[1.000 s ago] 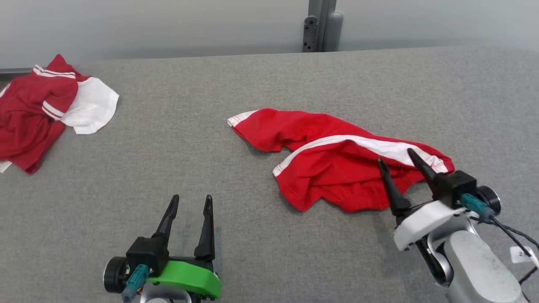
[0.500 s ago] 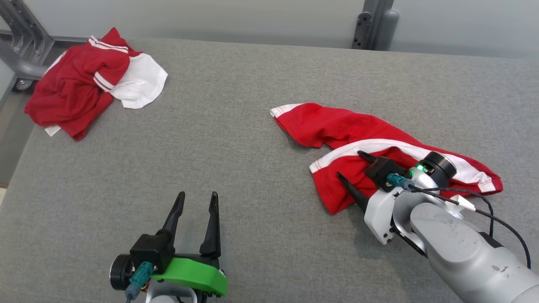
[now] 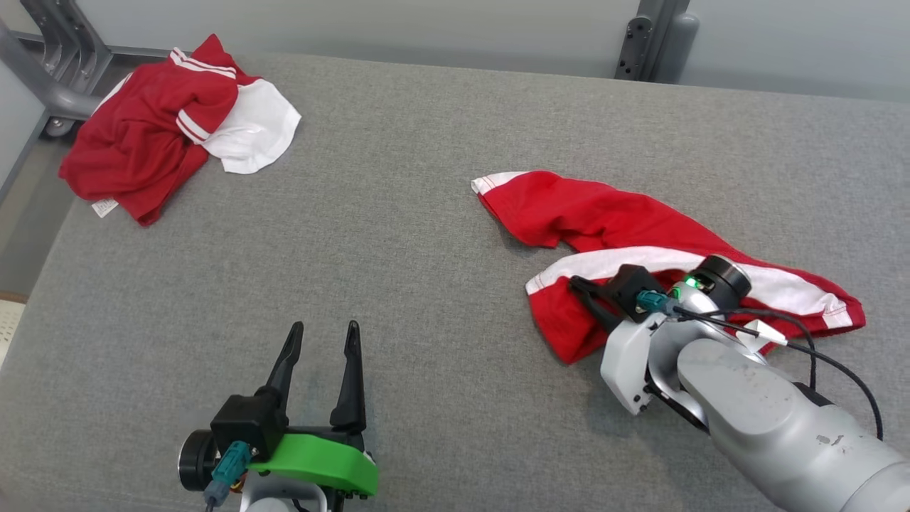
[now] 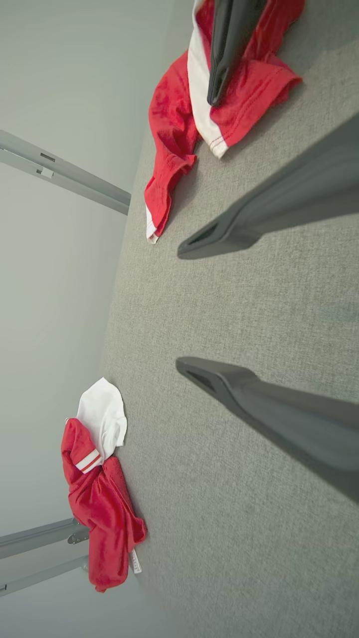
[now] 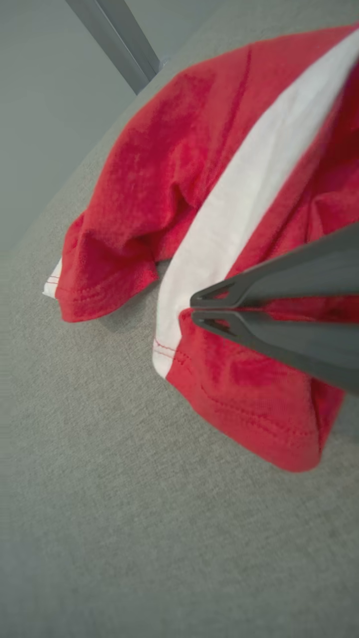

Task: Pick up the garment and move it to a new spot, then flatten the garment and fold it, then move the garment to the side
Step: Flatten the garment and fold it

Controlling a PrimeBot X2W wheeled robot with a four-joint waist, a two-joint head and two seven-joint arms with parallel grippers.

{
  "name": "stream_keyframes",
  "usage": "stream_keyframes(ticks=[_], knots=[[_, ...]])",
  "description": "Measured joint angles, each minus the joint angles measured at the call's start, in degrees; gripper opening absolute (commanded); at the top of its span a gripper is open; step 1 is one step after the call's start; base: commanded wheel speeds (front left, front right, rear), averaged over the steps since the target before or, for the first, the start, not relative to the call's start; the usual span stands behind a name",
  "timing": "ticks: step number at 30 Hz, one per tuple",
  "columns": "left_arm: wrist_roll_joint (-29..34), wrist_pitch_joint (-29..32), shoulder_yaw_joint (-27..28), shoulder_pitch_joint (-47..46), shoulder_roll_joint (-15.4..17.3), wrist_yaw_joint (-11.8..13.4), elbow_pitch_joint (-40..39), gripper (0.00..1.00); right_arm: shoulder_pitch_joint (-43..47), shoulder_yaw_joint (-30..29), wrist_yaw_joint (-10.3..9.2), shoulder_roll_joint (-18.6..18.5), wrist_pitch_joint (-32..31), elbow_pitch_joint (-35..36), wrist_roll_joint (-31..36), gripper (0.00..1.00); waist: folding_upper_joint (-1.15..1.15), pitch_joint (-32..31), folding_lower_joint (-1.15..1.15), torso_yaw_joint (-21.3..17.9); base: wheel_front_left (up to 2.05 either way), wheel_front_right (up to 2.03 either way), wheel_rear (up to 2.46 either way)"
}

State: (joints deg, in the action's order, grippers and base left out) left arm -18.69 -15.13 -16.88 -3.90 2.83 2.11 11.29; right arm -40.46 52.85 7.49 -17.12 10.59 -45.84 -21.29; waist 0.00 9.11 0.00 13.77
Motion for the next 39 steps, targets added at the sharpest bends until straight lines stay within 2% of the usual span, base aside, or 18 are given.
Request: stream_keyframes(ticks=[4, 9, 16, 17, 18, 19, 23, 27, 34, 39], knots=[[0.22, 0.0, 0.37, 0.01, 0.0, -0.01, -0.02, 1.0, 0.74, 2.16, 0.0, 1.33, 1.91, 4.28, -0.83, 0.0, 0.0, -0.13, 0.0, -1.31, 0.0, 0.0, 0.0], [0.59, 0.0, 1.01, 0.06, 0.0, -0.1, -0.05, 1.0, 5.32, 2.08, 0.0, 3.36, 3.46, 9.62, -0.93, 0.0, 0.0, -0.36, 0.0, -3.16, 0.0, 0.0, 0.0], [1.11, 0.0, 1.51, 0.05, -0.01, -0.4, -0.03, 1.0, 12.64, -0.21, 0.0, 6.43, 4.12, 9.61, -0.74, 0.0, 0.0, -0.46, 0.0, -5.0, 0.0, 0.0, 0.0], [1.12, 0.0, 1.55, 0.05, -0.01, -0.44, -0.01, 1.0, 13.31, -0.87, 0.0, 6.86, 4.14, 9.09, -0.58, 0.27, 0.0, -0.45, 0.0, -5.25, 0.0, 0.0, 0.0], [1.18, 0.0, 1.59, 0.04, -0.01, -0.55, 0.02, 1.0, 13.84, -1.37, 0.0, 7.25, 4.15, 8.75, -0.14, 0.45, 0.0, -0.44, 0.0, -5.46, 0.0, 0.0, 0.0], [1.2, 0.0, 1.6, 0.04, -0.01, -0.57, 0.04, 1.0, 14.35, -1.92, 0.0, 7.72, 4.16, 8.64, 0.24, 1.0, 0.0, -0.44, 0.0, -5.69, 0.0, 0.0, 0.0], [1.37, 0.0, 1.9, 0.04, -0.01, -0.64, 0.18, 1.0, 15.71, -5.02, 0.0, 8.64, 4.41, 10.32, 1.32, 1.0, 0.0, -0.58, 0.0, -6.5, 0.0, 0.0, 0.0], [1.63, 0.0, 2.11, 0.07, -0.01, -0.87, 0.23, 1.0, 18.31, -11.45, 0.0, 8.27, 4.46, 16.25, 3.86, 1.0, 0.0, -1.04, 0.0, -7.44, 0.0, 0.0, 0.0], [1.9, 0.0, 2.5, 0.62, -0.01, -0.86, 0.12, 1.0, 26.07, -27.66, 0.0, 9.33, 4.47, 28.62, 9.68, 1.0, 0.0, -2.59, 0.0, -9.42, 0.0, 0.0, 0.0], [2.12, 0.0, 3.14, 1.25, -0.01, -0.92, 0.12, 1.0, 30.8, -39.4, 0.0, 11.34, 4.47, 34.05, 13.27, 1.0, 0.0, -4.06, 0.0, -10.67, 0.0, 0.0, 0.0]])
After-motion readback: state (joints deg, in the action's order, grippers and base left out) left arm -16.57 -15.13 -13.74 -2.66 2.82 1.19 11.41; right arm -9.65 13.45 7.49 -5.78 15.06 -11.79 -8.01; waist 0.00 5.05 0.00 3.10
